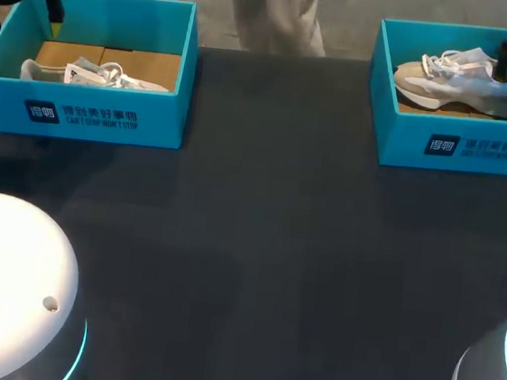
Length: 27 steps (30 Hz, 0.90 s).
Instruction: Take the shoe out of the shoebox, open the shoe tongue, remove and reinsert the insole, then place the shoe into the shoebox
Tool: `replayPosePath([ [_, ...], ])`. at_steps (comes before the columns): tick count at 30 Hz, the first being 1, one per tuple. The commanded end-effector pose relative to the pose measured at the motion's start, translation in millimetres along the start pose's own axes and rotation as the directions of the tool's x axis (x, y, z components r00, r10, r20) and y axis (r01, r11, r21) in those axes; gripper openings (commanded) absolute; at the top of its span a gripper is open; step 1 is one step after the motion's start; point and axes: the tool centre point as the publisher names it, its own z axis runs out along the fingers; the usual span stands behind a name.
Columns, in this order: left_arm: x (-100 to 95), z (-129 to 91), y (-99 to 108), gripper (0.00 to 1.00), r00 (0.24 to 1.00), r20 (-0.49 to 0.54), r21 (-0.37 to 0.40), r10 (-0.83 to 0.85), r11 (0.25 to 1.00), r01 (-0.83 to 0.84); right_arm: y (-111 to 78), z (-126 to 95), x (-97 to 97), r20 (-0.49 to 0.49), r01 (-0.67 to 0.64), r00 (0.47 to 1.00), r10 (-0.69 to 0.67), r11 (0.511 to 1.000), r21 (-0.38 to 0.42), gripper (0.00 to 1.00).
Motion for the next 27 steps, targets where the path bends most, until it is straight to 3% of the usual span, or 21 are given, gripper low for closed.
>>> replayPosePath([
  [1,-0.2,0,0,1.0,1.0,-0.002,0.0,0.0,1.0,0.0,11.3,7,3.2,0.009,0.003,1.0,-0.003,0.999,0.053,0.69],
  [4,-0.2,0,0,1.0,1.0,-0.002,0.0,0.0,1.0,0.0,11.4,7,3.6,0.017,0.009,1.0,-0.01,0.998,0.057,0.52],
  [10,-0.2,0,0,1.0,1.0,-0.002,0.0,0.0,1.0,0.0,9.6,12,3.1,0.048,0.017,0.999,-0.021,0.997,0.068,0.35],
  [12,-0.2,0,0,1.0,1.0,-0.002,0.0,0.0,1.0,0.0,8.2,14,1.5,0.071,0.015,0.997,-0.021,0.997,0.075,0.05],
  [13,-0.2,0,0,1.0,1.0,-0.002,0.0,0.0,1.0,0.0,7.7,15,0.9,0.073,0.015,0.997,-0.02,0.997,0.074,0.0],
  [27,-0.2,0,0,1.0,1.0,-0.002,0.0,0.0,1.0,0.0,-7.3,0,-13.7,0.073,-0.007,0.997,0.003,0.999,0.05,0.0],
])
